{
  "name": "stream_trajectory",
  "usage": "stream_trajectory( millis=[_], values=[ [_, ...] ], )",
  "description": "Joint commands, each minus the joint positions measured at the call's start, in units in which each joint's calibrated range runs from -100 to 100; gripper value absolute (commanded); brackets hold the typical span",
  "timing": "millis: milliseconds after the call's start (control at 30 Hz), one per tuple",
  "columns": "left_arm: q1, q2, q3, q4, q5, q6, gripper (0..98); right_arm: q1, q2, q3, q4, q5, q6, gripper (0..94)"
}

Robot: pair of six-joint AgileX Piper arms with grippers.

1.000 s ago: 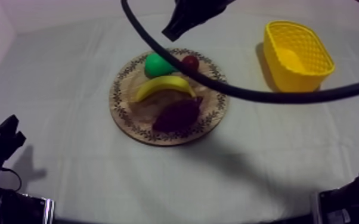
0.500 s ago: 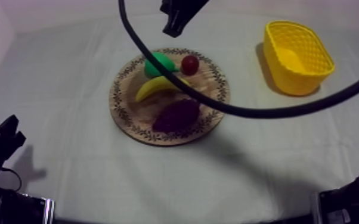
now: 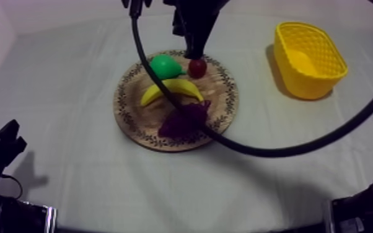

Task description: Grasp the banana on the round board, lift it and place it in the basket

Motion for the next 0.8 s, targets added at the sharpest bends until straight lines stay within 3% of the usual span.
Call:
stream_trajectory(
  millis=[0, 400, 767],
  values=[
    [0.0, -0.1, 0.0, 0.00, 0.0, 0.0, 0.0, 0.1, 0.5, -1.2, 0.3, 0.5, -0.5, 7.7],
    [0.0, -0.1, 0.0, 0.00, 0.0, 0.0, 0.0, -0.1, 3.7, -6.6, 1.9, 3.5, -2.7, 10.8],
    [0.0, -0.1, 0.0, 0.00, 0.0, 0.0, 0.0, -0.4, 4.4, -7.3, 3.6, 4.3, -3.8, 59.6]
  ],
)
